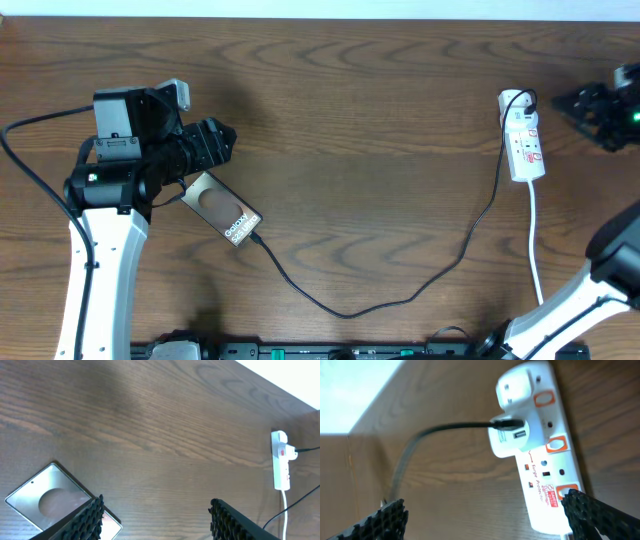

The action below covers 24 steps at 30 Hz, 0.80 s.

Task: Plug charger to phone and switch on socket
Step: 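Move the right gripper over the white power strip's switch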

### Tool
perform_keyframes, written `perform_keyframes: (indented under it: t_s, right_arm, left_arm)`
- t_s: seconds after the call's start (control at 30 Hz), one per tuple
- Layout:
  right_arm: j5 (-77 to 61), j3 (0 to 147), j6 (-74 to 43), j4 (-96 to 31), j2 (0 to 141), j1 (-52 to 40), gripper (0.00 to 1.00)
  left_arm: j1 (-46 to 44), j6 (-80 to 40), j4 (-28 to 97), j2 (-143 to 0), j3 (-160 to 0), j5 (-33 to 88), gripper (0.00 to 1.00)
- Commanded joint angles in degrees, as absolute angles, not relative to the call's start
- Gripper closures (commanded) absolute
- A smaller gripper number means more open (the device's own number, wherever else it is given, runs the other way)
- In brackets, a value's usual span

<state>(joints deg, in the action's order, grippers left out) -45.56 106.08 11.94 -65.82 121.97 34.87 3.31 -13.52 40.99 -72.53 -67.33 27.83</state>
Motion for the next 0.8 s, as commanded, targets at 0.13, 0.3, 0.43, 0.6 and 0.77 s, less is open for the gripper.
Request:
perform_keyframes:
  t_s: [0.13, 0.3, 0.43, 0.6, 0.77]
  right_arm:
    - [-43.3, 106.2, 18.0, -66.3, 124.8, 32.9, 0.01]
    - [-36.8, 106.0, 17.6, -66.2, 124.9, 31.7, 0.01]
    - [-30.0, 106.0, 15.2, -65.5, 124.9, 29.9, 0.01]
    - [-29.1, 106.0, 15.2, -62.8, 124.9, 27.0, 0.01]
    - [-24.4, 106.0, 13.7, -59.5, 124.9, 24.9, 0.01]
  left_arm:
    - [3.1, -13.5, 42.6, -73.0, -68.6, 25.3, 0.34]
    - [3.1, -13.5, 42.7, -73.0, -68.6, 25.3, 0.34]
    - [3.1, -13.5, 42.7, -73.0, -68.5, 25.3, 0.34]
    - [3.1, -13.5, 42.7, -73.0, -68.5, 24.7, 0.34]
    - [3.1, -13.5, 42.8, -73.0, -68.5, 24.7, 0.34]
